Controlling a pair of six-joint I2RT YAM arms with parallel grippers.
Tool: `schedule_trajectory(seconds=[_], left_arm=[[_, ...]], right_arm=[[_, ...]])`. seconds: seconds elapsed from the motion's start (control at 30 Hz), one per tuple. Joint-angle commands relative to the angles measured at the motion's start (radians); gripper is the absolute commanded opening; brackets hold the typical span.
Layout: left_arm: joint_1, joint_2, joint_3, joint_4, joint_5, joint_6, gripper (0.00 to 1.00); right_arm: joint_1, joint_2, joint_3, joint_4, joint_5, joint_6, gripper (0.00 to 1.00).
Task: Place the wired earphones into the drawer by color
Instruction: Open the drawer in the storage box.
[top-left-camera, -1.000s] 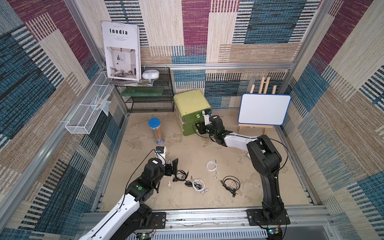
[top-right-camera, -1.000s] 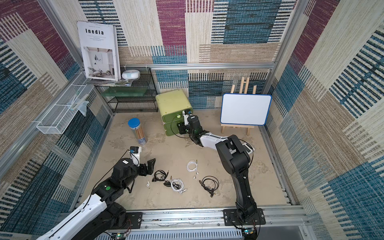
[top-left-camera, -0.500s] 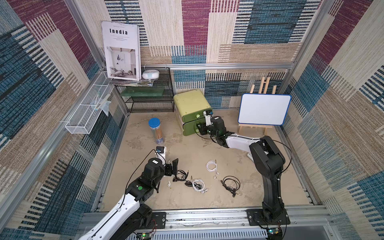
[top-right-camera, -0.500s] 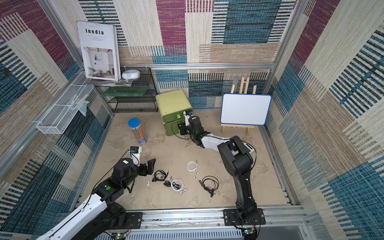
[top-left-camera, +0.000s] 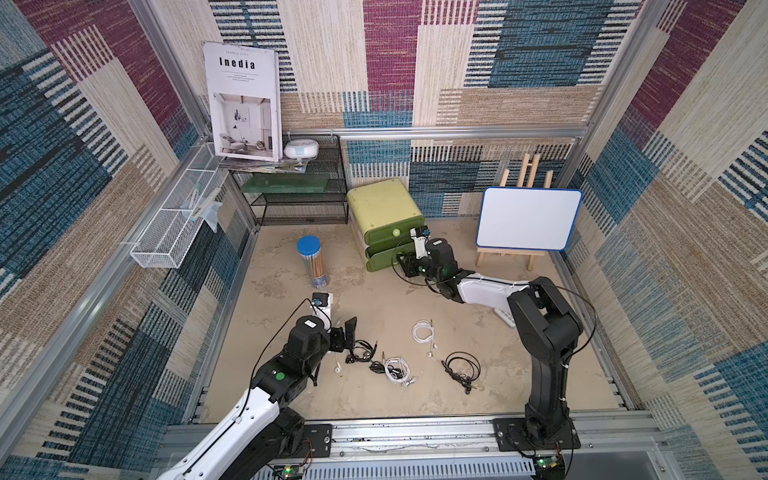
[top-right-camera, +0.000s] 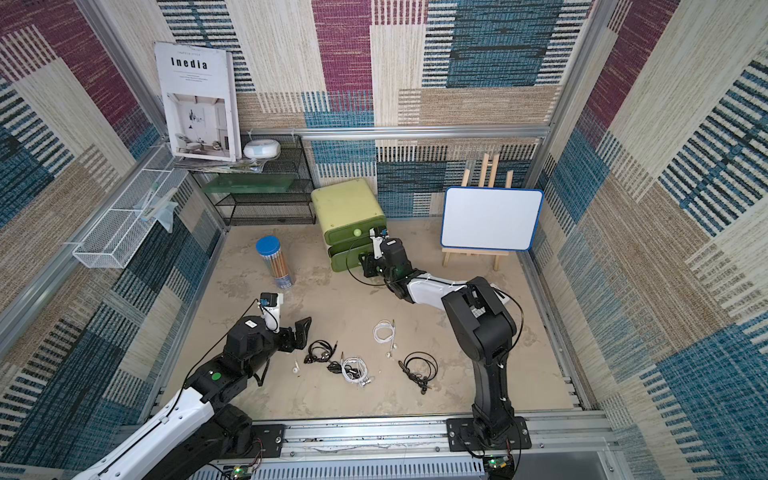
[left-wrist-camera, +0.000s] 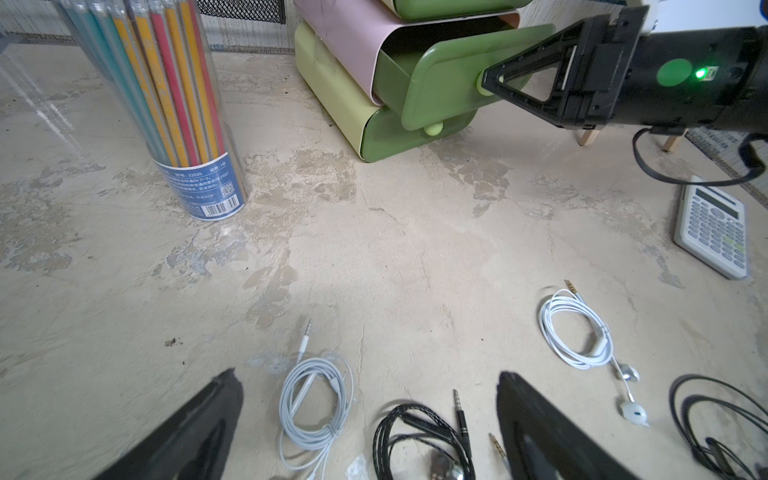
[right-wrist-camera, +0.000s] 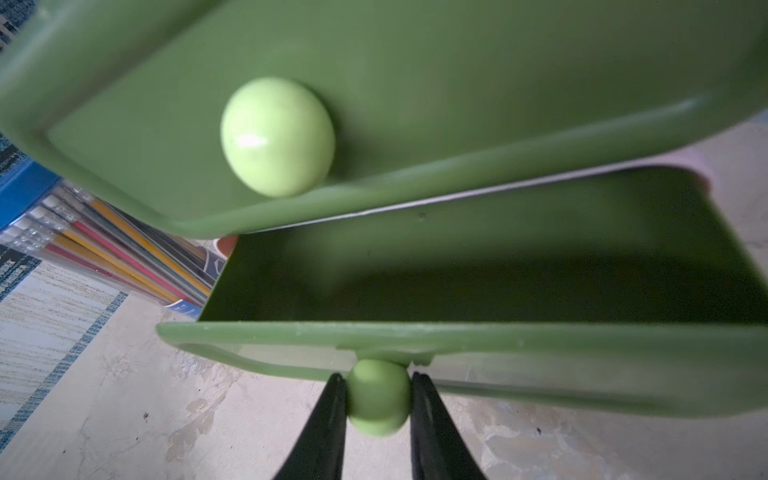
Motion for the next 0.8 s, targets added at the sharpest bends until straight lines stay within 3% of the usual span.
schedule_trajectory(seconds=[0.0,0.77], left_arm=[[0.001,-0.002,0.004,0.014,0.008,0.007,0.99],[0.001,-0.004,0.003,0.013,0.004,0.007,0.99]], right_arm=[[0.003,-0.028,-0.025,0.046,0.01,0.009,0.28],[0.022,-0.195,-0.234,0.041,0.017,0.017,0.28]])
